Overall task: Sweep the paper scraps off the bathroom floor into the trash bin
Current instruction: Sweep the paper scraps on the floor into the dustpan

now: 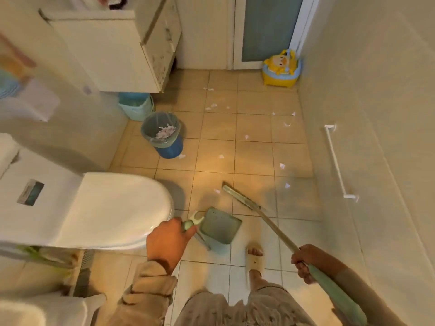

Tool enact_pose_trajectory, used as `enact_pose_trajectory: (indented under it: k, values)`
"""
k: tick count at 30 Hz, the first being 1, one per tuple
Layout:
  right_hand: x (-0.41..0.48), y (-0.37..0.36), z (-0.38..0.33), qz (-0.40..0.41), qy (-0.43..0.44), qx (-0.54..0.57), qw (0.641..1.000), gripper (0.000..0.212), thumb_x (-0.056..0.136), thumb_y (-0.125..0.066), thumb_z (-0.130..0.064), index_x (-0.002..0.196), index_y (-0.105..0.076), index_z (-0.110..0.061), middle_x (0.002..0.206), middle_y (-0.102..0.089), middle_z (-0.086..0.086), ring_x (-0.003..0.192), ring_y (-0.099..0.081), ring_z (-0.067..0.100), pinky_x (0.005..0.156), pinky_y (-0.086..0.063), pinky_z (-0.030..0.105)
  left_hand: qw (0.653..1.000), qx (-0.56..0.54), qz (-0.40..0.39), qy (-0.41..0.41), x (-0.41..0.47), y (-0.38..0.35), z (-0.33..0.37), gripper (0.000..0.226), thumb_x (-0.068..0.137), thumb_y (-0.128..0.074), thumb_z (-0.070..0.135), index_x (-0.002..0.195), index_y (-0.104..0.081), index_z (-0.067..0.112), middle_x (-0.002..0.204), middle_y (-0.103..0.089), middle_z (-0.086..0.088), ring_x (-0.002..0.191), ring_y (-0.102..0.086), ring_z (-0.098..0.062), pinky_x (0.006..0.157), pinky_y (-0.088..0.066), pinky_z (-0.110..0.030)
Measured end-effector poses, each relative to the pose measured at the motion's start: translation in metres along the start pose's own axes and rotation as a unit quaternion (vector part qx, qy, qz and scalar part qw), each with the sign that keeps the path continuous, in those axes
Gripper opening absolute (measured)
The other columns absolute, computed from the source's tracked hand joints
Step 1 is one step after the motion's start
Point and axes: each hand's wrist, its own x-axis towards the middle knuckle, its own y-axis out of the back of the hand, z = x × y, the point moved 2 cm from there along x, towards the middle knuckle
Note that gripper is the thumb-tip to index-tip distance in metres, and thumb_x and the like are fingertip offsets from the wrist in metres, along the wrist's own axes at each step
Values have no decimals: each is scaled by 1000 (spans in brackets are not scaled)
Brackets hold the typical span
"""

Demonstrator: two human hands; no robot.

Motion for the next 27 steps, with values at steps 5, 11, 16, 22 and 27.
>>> enact_pose_trajectory:
  k: [5,11,16,22,27]
  values:
    - [15,39,-73,9,25,-115,993,39,86,-40,2,50,-37,-12,27,-38,0,20,-36,10,32,-31,12,996,-8,21,85,19,8,25,46,87,-52,53,92,-62,8,97,-70,-16,93,-64,-36,72,-49,-33]
    - [31,58,-132,18,92,-113,989,25,89,-46,-5,64,-46,-10,29,-48,-6,23,-43,2,31,-36,11,989,-20,35,140,40,14,41,47,88,-53,50,93,-63,4,96,-69,-18,91,-63,-37,72,-48,-36]
    - [35,51,-149,-74,113,-22,991,39,103,-28,-18,67,-44,-15,39,-49,-9,35,-47,2,42,-36,8,986,-43,-5,160,50,13,33,48,91,-50,47,96,-62,1,100,-68,-19,94,-63,-36,77,-50,-38]
    - [40,39,-151,-19,76,-351,933,32,92,-37,-4,62,-38,-14,61,-37,0,52,-34,8,48,-33,17,987,-22,-4,162,51,13,32,49,91,-48,50,98,-62,4,100,-68,-16,94,-64,-33,78,-51,-37]
    - [33,36,-118,5,9,-494,869,25,91,-36,-4,116,-40,-4,65,-46,4,40,-47,8,37,-38,16,988,-16,2,153,55,13,32,48,91,-47,50,99,-62,5,101,-69,-16,95,-64,-33,78,-51,-38]
